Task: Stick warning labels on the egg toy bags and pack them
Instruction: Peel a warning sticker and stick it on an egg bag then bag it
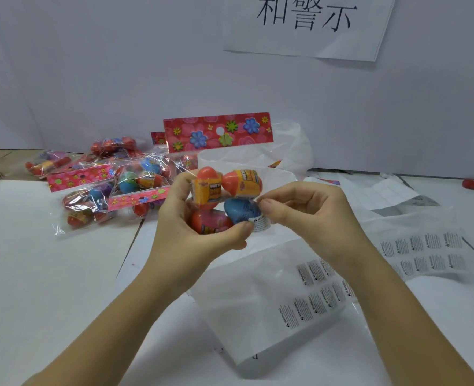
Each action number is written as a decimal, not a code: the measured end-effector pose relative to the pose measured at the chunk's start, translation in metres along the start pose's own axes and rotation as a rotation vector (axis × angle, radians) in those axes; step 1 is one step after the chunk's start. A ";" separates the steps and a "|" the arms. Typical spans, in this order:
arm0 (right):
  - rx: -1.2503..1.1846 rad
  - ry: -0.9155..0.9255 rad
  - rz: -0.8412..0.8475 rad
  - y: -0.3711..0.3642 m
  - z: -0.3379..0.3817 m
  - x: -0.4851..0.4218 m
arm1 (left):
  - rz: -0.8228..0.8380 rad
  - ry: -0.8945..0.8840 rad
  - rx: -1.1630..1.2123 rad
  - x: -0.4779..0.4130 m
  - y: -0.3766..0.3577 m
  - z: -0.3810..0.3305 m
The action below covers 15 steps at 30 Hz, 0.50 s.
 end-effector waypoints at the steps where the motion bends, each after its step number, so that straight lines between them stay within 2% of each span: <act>1: 0.007 0.000 0.008 0.001 0.000 0.000 | 0.005 -0.006 -0.008 0.000 -0.001 0.000; 11: 0.070 -0.018 0.031 0.004 -0.006 -0.001 | 0.020 0.014 -0.018 0.000 -0.002 0.005; 15: 0.274 0.071 -0.059 0.012 0.003 0.001 | 0.022 0.059 -0.014 0.000 -0.003 0.007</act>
Point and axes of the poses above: each hand's wrist, its own x-axis away from the middle knuckle, its own y-axis out of the back of the hand, z = x × y, the point moved 8 cm from there along -x, towards the middle knuckle, and after that the axes turned 11 degrees about y, right-handed, at the moved point
